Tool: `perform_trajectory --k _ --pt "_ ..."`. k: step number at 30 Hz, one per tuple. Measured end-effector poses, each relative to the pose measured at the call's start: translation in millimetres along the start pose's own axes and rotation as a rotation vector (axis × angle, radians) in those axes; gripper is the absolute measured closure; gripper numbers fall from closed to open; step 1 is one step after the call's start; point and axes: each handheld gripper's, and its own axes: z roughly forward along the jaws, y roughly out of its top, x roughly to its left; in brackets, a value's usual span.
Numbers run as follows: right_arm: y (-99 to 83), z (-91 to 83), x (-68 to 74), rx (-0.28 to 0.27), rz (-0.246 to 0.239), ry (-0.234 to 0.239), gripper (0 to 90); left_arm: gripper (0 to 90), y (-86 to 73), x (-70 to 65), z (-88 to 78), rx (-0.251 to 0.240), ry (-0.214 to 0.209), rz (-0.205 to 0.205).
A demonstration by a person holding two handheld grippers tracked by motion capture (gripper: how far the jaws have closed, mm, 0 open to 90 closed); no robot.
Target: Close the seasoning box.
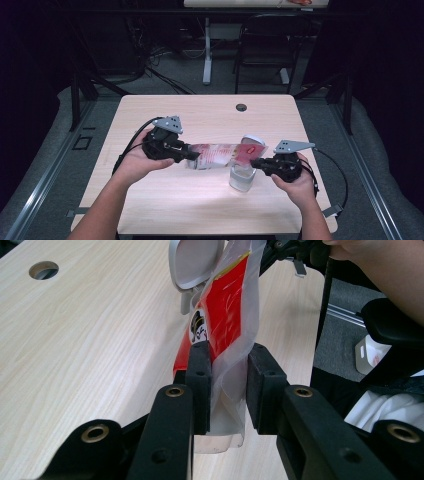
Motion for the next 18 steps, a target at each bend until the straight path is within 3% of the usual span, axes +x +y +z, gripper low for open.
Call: perform_trajectory --k 8,18 --pt "1.4 0.9 3.6 0.005 -0.001 -0.009 85.6 75.0 1.3 -3.4 -2.5 -0.004 0.003 0.007" --pt "2.8 1.7 6.3 0.009 -0.004 0.011 86.6 75.3 1.1 -3.1 -8.1 -0.014 0.004 0.002"
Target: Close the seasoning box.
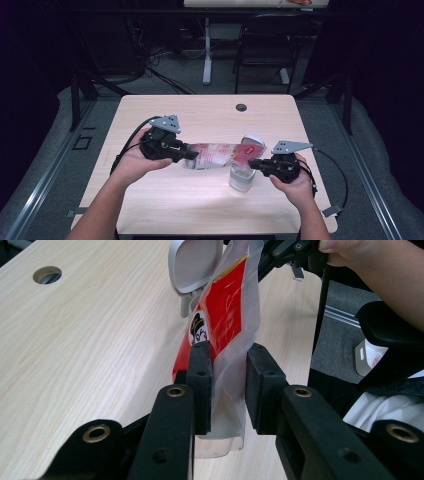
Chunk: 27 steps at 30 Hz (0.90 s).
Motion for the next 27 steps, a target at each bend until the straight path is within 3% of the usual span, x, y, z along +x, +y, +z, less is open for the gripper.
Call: perform_trajectory --k 27 --pt "-2.9 2.4 -0.2 0.002 0.017 0.017 87.1 75.7 7.5 -1.9 -1.7 -0.017 0.004 0.002"
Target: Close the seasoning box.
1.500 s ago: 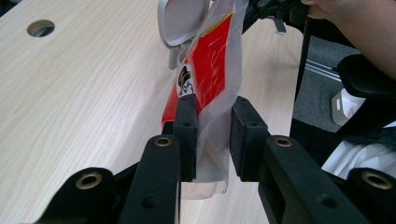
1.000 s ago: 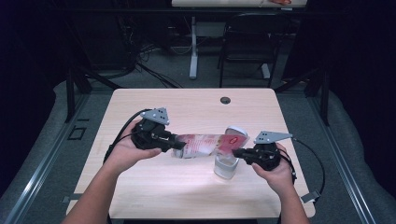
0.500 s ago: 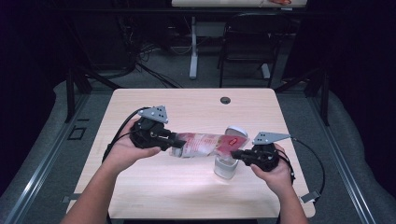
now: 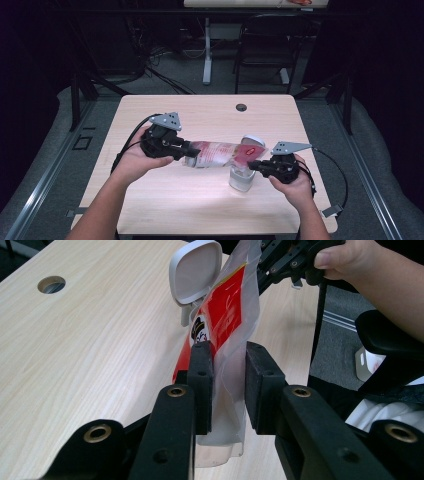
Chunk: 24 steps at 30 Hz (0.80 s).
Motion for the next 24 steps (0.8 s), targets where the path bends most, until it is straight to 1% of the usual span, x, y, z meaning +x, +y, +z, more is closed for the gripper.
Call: perform_trajectory --k 8,17,24 --pt "-0.2 0.0 -0.5 -0.001 -0.005 -0.012 86.8 76.0 1.5 -0.3 0.7 0.0 -0.002 0.003" --pt "0.1 1.7 0.2 0.001 -0.005 -0.011 86.7 77.2 4.6 -2.4 -1.6 0.0 0.0 0.019" --pt "1.5 3.4 2.7 0.003 -0.012 -0.007 86.7 77.4 3.8 -3.3 -4.8 -0.004 0.003 0.02"
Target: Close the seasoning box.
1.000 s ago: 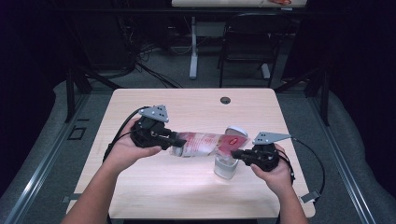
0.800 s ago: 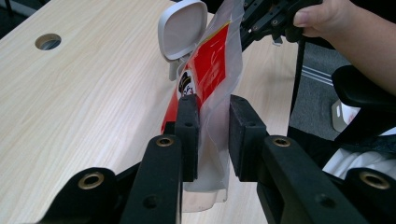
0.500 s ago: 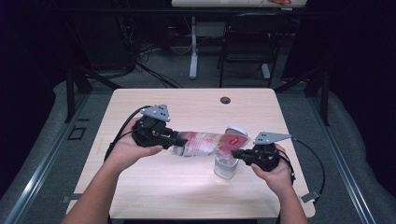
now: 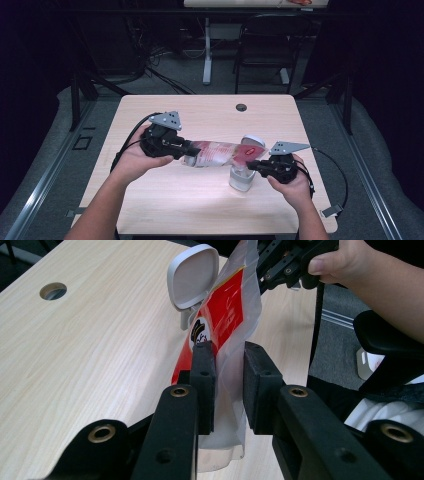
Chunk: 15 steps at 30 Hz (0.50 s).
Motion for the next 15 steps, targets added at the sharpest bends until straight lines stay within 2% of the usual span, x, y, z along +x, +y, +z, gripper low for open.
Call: perform_trajectory --k 15 --pt "0.8 4.7 2.1 0.004 -0.004 -0.002 86.6 77.8 -2.4 1.3 -1.6 -0.004 0.006 -0.006"
